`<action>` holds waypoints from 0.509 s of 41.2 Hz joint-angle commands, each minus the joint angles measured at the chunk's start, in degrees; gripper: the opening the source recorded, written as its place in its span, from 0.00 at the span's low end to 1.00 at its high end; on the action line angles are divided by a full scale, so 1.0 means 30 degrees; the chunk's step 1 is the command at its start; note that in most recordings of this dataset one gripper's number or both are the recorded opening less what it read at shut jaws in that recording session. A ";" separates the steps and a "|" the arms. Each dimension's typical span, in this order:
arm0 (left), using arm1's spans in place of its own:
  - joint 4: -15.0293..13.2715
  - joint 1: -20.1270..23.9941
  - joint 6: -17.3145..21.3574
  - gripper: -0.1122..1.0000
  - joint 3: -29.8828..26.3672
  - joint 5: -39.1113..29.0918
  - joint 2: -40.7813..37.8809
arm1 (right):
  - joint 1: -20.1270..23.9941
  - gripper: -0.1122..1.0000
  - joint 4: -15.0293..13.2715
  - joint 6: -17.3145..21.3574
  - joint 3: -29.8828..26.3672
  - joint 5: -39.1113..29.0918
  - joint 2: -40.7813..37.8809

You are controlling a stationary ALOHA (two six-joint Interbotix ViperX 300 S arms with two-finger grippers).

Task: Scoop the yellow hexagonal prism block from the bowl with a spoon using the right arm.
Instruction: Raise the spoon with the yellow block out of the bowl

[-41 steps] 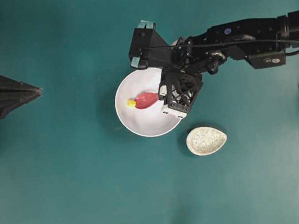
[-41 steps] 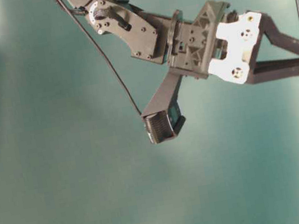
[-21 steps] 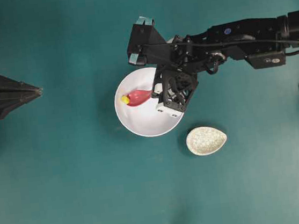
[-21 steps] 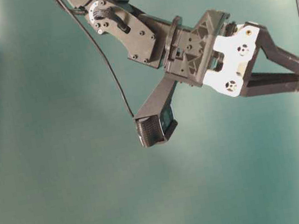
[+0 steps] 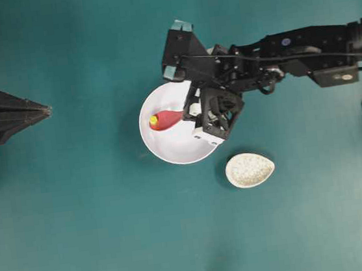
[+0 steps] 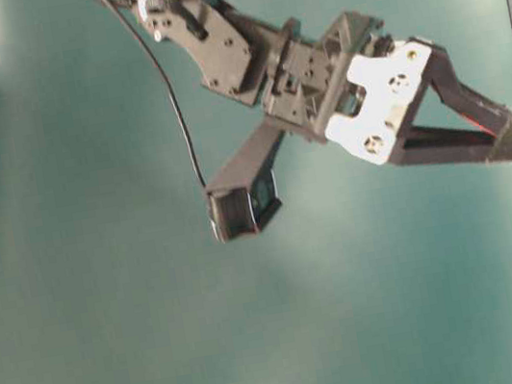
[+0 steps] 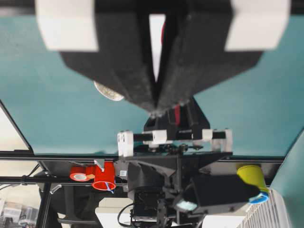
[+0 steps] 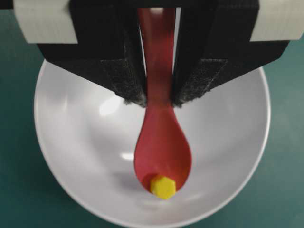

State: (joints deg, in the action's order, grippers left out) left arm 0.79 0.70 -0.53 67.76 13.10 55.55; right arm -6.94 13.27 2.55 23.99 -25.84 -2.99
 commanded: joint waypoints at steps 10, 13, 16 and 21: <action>0.0029 0.0029 0.0117 0.10 -0.0527 0.0088 -0.0088 | 0.0352 0.32 0.0059 0.0000 0.1992 0.3105 0.2754; 0.0029 0.0000 0.0117 0.10 -0.0527 0.0088 -0.0088 | 0.0498 0.32 0.0000 -0.0117 0.2930 0.4600 0.3457; 0.0029 0.0000 0.0117 0.10 -0.0527 0.0088 -0.0088 | 0.0645 0.32 -0.0059 -0.0293 0.3955 0.6270 0.4307; 0.0029 0.0000 0.0117 0.10 -0.0527 0.0088 -0.0088 | 0.0908 0.32 -0.0381 -0.0703 0.5420 0.8174 0.5684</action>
State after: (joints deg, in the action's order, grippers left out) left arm 0.70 0.70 -0.35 67.76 13.10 55.55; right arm -4.75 13.01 0.97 38.58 -5.01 10.28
